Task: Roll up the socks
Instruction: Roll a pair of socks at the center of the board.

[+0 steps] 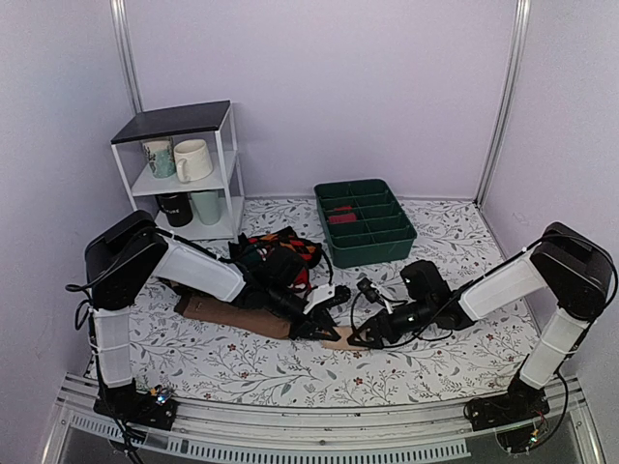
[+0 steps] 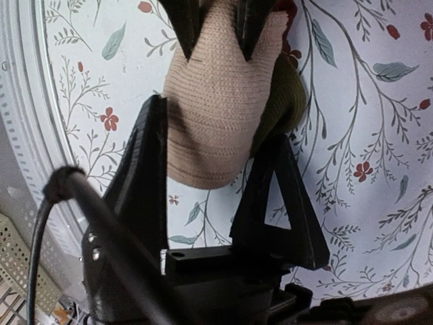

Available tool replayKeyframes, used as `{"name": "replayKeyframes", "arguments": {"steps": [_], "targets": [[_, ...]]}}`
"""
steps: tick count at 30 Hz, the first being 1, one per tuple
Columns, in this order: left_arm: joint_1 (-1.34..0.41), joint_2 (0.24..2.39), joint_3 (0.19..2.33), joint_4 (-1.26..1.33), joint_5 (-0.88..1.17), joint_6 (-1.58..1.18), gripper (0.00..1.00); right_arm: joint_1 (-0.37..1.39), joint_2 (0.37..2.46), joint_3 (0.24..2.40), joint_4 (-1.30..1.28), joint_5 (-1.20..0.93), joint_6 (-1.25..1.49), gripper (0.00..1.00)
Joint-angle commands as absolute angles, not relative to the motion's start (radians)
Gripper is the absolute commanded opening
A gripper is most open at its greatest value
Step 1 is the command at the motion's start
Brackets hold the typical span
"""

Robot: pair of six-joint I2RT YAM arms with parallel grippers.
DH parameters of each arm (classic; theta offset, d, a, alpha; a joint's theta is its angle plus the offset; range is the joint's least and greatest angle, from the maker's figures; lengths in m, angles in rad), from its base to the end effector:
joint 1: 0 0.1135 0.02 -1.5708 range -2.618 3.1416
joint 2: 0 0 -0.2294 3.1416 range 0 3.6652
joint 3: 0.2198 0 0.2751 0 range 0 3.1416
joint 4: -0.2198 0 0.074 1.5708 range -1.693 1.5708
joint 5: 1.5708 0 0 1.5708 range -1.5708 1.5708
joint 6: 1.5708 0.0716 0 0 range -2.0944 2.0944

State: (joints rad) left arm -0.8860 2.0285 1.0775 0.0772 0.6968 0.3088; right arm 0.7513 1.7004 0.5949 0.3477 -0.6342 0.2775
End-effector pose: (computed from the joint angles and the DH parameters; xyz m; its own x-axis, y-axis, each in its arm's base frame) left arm 0.2230 -0.3458 0.0367 -0.2023 0.6163 -0.7611 0.9615 -0.0224 -0.2737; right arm 0.2044 0.2490 0.0374 -0.7199 -0.3704 -0.5870 -0.6937 0.4122 0.5907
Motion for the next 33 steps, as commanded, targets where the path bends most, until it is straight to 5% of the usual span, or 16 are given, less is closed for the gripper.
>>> {"name": "replayKeyframes", "arguments": {"steps": [1,11,16,19,23,25,33], "targets": [[-0.881,2.134,1.011,-0.158,0.531,0.3,0.0,0.755,1.742,0.552,0.327,-0.696,0.309,0.72],[-0.881,2.141,1.015,-0.158,0.525,0.3,0.0,0.758,1.832,0.576,0.358,-0.726,0.336,0.41],[-0.881,2.14,1.02,-0.146,0.502,0.296,0.0,0.758,1.854,0.578,0.362,-0.714,0.338,0.08],[-0.882,2.098,1.035,-0.129,0.459,0.29,0.0,0.757,1.861,0.578,0.364,-0.69,0.35,0.0],[-0.882,1.962,1.041,-0.075,0.372,0.301,0.18,0.756,1.872,0.58,0.365,-0.678,0.353,0.0],[-0.881,1.874,1.032,-0.036,0.328,0.304,0.43,0.753,1.873,0.577,0.364,-0.668,0.355,0.0],[-0.881,1.56,0.913,0.12,0.277,0.298,0.74,0.735,1.833,0.58,0.363,-0.653,0.358,0.0]]}}
